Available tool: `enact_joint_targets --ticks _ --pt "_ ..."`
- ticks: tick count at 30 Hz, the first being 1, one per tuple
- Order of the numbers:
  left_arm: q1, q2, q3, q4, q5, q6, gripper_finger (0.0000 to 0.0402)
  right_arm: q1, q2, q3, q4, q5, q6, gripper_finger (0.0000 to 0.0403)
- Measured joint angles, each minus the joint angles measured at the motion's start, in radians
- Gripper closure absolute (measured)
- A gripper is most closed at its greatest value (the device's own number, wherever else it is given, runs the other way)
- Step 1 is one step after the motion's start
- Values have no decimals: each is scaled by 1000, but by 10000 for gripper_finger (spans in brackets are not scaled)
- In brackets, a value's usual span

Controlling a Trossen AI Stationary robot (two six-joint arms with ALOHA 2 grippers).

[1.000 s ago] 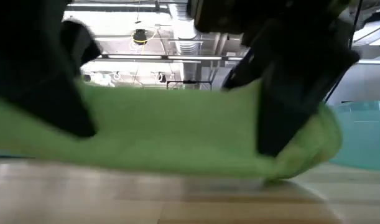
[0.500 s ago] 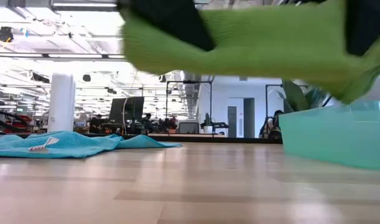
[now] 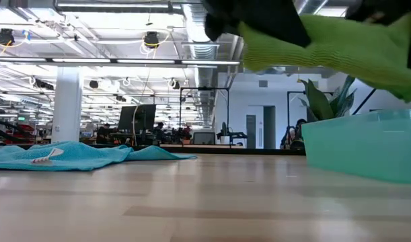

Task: Roll microfiber towels into tight, uniform cylinder then place into a basket
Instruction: Put the green towel into the green bin

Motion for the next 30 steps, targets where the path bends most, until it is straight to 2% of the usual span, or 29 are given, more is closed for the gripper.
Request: enact_joint_targets --ticks 12,16,23,26,30 --pt "159 2 0 160 208 61 372 4 -302 -272 52 28 88 378" --pt "203 5 0 193 231 60 374 3 -379 -359 114 34 105 381" --pt "264 98 28 285 306 68 375 2 -436 -450 82 23 83 379" --pt "299 141 77 290 321 63 375 0 -454 -474 25 31 118 377" --pt "325 186 157 284 394 62 375 0 -488 -496 -44 28 150 382"
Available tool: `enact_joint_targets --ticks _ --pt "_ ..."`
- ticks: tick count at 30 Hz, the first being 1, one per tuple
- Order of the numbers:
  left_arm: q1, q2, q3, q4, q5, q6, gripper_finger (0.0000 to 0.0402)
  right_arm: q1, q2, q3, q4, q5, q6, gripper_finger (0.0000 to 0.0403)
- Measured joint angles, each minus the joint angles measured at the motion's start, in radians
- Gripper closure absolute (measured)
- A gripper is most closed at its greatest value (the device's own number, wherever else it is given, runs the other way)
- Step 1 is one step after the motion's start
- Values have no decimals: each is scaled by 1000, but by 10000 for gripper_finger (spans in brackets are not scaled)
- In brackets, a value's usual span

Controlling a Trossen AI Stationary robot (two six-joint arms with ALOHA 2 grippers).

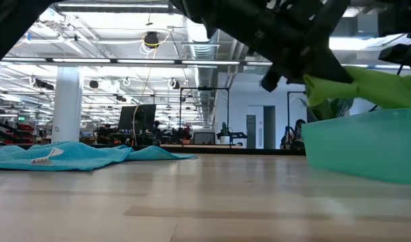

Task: Roll microfiber towels into tight, uniform cylinder then place into a basket
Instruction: Put the green towel into the green bin

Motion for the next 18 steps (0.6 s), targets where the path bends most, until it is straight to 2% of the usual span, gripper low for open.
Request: enact_joint_targets --ticks 11,18 --pt "54 157 185 -96 97 54 375 -38 -85 -32 -152 -14 68 382" --pt "77 160 193 -105 100 60 369 -82 -72 -30 -169 -1 69 376"
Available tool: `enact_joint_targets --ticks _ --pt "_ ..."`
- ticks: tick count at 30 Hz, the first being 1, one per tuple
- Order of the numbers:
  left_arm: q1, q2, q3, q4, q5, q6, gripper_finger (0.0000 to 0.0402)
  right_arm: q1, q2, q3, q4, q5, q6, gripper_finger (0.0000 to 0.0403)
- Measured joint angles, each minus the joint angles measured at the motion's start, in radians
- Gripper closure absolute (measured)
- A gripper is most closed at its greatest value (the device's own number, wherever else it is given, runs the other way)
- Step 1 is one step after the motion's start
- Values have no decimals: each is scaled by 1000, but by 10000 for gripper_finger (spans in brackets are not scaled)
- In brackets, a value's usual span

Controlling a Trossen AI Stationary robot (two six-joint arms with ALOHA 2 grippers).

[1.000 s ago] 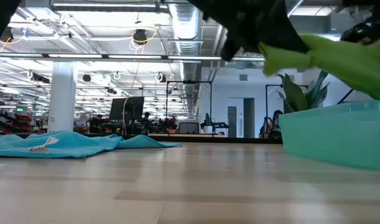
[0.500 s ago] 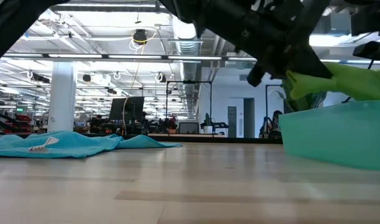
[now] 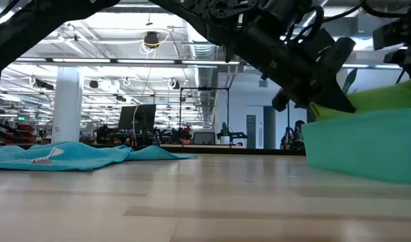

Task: Roll microfiber towels into tight, uniform cylinder then place into a basket
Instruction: Put the green towel into the green bin

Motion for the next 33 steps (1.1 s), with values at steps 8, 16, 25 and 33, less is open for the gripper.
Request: enact_joint_targets --ticks 8,16,25,33 --pt "-7 17 0 -44 -9 0 372 -21 1 -83 82 28 49 379" --pt "-11 16 -1 -47 -19 -2 369 -33 1 -143 174 20 40 382" --pt "-10 16 -1 -61 -19 -8 368 -48 1 -152 185 8 55 378" --pt "-16 16 -3 -95 -15 41 319 -47 3 -161 137 -36 55 375"
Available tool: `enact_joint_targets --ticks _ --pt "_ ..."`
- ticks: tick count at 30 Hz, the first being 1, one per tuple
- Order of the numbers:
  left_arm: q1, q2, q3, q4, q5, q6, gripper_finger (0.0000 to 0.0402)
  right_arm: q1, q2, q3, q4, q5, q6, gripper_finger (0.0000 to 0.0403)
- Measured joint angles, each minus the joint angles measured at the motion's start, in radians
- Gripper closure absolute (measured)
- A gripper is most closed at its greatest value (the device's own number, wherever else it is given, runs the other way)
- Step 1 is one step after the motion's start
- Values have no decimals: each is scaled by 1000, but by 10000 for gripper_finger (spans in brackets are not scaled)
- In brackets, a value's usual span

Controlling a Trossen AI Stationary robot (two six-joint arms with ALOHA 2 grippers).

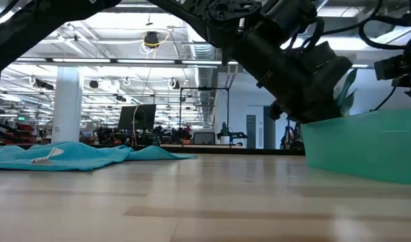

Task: Roll microfiber towels into tight, uniform cylinder then place into a basket
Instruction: Put the green towel into the green bin

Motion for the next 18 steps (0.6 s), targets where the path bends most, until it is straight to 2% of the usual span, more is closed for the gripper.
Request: enact_joint_targets --ticks 5,8,18 --pt "-6 0 0 7 28 -34 261 0 0 3 -11 -17 28 382" --pt "-4 -12 0 -12 38 -68 242 0 0 3 3 -14 33 382" --pt "-27 -166 0 -101 -19 19 257 0 0 4 26 -5 84 382"
